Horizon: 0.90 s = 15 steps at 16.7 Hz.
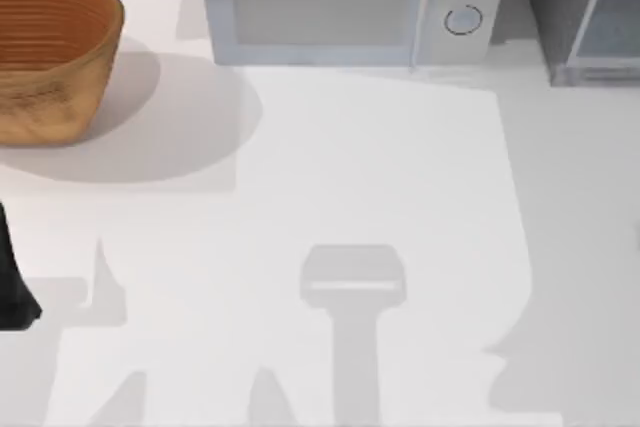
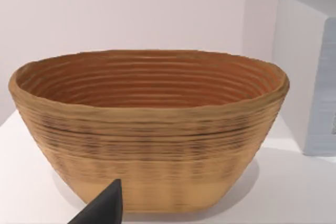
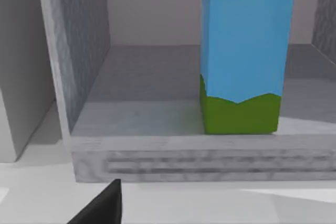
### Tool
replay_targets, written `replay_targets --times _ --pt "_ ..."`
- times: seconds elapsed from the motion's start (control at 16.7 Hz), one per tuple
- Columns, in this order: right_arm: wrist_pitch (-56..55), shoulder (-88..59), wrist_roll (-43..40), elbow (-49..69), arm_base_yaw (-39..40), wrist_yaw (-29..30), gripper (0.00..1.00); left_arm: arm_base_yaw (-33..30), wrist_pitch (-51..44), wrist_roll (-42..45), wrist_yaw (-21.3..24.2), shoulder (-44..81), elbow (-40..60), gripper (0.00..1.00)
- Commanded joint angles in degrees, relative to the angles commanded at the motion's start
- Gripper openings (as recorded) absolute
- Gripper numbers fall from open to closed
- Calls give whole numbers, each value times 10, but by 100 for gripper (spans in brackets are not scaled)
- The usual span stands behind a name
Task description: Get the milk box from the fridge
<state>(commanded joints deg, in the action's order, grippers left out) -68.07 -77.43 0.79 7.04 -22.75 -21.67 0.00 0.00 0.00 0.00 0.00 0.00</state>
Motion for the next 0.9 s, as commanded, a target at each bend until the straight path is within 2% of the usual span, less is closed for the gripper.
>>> replay_targets --times 0.42,0.9 --pt "-220 -227 2 30 -70 -70 100 0 0 0 0 0 0 100" --pt "-244 -253 2 34 -75 -76 100 0 0 0 0 0 0 100"
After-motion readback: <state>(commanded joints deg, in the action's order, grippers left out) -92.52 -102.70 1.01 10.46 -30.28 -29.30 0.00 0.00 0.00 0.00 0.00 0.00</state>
